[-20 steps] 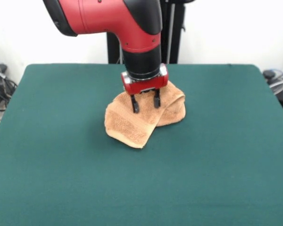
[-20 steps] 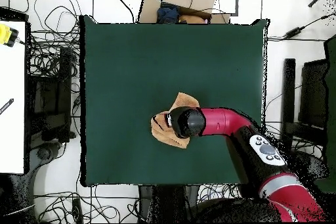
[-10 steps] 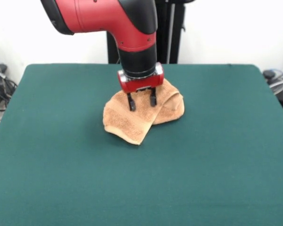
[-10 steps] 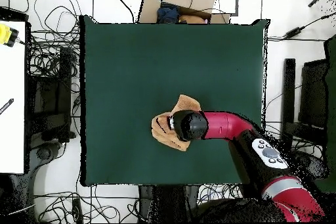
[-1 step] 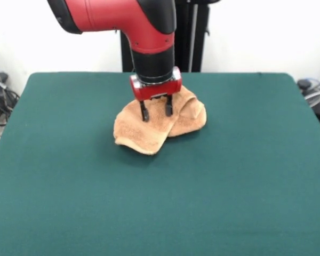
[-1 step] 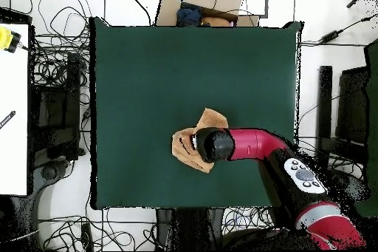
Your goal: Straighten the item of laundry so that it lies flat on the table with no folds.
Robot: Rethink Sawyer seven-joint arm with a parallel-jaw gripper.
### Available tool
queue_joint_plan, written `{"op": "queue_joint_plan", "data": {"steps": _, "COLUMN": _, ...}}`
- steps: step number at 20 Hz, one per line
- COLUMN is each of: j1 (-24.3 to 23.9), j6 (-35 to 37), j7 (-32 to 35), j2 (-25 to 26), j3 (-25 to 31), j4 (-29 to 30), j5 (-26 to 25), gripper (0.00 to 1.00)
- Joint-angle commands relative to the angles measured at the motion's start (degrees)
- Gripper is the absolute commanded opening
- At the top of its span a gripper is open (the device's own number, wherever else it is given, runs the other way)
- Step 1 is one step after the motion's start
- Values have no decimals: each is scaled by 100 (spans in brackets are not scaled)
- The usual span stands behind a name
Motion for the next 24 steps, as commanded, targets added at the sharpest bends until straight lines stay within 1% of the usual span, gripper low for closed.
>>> {"op": "queue_joint_plan", "data": {"steps": 1, "j1": -253, "j6": 817, "j7": -270, "j2": 67, "j3": -533, "j4": 440, "j5": -509, "gripper": 100}}
{"op": "queue_joint_plan", "data": {"steps": 3, "j1": -377, "j6": 1060, "j7": -484, "j2": -47, "j3": -483, "j4": 404, "j5": -480, "gripper": 100}}
{"op": "queue_joint_plan", "data": {"steps": 7, "j1": -685, "j6": 1439, "j7": -922, "j2": -877, "j3": -395, "j4": 648, "j5": -407, "gripper": 100}}
{"op": "queue_joint_plan", "data": {"steps": 9, "j1": -874, "j6": 1679, "j7": -1158, "j2": -1123, "j3": -287, "j4": 669, "j5": -366, "gripper": 100}}
{"op": "queue_joint_plan", "data": {"steps": 11, "j1": -1040, "j6": 1905, "j7": -1312, "j2": -1227, "j3": -164, "j4": 612, "j5": -357, "gripper": 100}}
{"op": "queue_joint_plan", "data": {"steps": 13, "j1": -1162, "j6": 2158, "j7": -1429, "j2": -1227, "j3": -35, "j4": 474, "j5": -377, "gripper": 100}}
{"op": "queue_joint_plan", "data": {"steps": 16, "j1": -1269, "j6": 2429, "j7": -1551, "j2": -1039, "j3": 132, "j4": 160, "j5": -480, "gripper": 100}}
{"op": "queue_joint_plan", "data": {"steps": 19, "j1": -1301, "j6": 2549, "j7": -1552, "j2": -654, "j3": 255, "j4": -198, "j5": -633, "gripper": 100}}
{"op": "queue_joint_plan", "data": {"steps": 21, "j1": -1317, "j6": 2621, "j7": -1566, "j2": -503, "j3": 314, "j4": -374, "j5": -697, "gripper": 100}}
{"op": "queue_joint_plan", "data": {"steps": 24, "j1": -1308, "j6": 2619, "j7": -1521, "j2": -441, "j3": 353, "j4": -447, "j5": -723, "gripper": 100}}
